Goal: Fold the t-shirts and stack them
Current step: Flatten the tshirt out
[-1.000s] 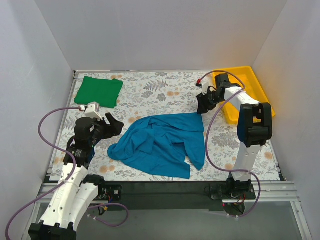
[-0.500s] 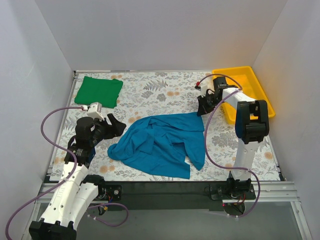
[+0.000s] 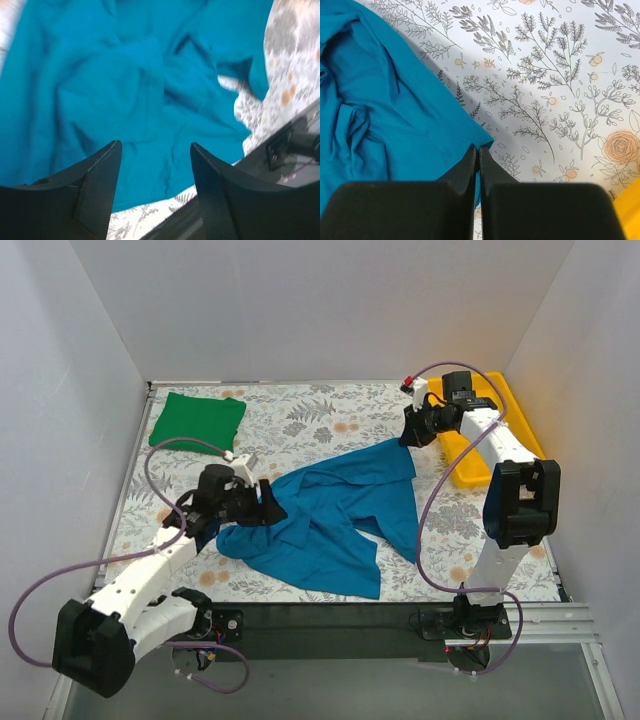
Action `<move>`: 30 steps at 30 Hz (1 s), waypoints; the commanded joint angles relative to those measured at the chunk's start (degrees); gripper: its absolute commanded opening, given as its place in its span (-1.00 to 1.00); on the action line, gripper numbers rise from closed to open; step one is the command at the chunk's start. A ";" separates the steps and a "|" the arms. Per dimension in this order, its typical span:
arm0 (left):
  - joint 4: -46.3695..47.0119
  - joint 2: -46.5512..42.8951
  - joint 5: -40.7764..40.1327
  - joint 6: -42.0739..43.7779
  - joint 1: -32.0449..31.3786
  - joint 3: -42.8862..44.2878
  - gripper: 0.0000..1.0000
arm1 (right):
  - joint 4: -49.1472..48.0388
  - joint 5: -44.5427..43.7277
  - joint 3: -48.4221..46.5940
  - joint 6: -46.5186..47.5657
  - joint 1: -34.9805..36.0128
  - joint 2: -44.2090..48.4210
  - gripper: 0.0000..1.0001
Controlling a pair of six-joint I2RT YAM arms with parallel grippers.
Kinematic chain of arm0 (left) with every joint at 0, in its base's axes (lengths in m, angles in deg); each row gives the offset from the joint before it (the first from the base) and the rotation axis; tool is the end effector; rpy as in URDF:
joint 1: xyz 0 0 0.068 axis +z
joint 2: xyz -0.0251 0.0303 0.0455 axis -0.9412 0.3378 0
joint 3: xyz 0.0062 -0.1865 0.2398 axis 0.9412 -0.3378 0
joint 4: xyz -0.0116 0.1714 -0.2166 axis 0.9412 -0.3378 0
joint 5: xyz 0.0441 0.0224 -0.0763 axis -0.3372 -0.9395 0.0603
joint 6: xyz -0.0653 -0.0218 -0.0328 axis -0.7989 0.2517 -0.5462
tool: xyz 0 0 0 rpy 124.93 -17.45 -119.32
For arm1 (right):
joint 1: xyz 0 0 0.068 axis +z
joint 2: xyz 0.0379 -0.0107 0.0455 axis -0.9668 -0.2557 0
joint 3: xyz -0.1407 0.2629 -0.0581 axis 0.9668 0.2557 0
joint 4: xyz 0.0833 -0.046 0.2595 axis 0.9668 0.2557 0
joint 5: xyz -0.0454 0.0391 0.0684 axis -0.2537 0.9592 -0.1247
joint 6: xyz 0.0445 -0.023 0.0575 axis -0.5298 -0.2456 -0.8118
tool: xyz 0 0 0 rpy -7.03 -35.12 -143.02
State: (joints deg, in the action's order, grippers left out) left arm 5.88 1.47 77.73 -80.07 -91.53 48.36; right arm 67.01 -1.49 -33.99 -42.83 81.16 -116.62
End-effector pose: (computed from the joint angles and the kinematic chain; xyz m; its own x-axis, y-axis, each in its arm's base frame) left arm 0.1970 -0.1015 0.2370 -0.8014 -0.5829 -0.1341 -0.2760 0.5592 -0.7818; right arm 0.4356 0.0815 0.2656 -0.5370 -0.4097 -0.7374 -0.7154 0.6843 0.1409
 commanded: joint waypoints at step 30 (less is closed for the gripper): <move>-10.99 38.45 -44.10 -8.15 -30.48 23.07 -0.24 | -2.36 3.84 3.84 -1.33 -0.53 1.58 -0.97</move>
State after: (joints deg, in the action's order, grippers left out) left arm -1.94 39.50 40.00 -87.68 -120.84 69.39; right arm 66.10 0.80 -30.75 -43.90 80.90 -116.38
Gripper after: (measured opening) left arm 0.395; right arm 0.024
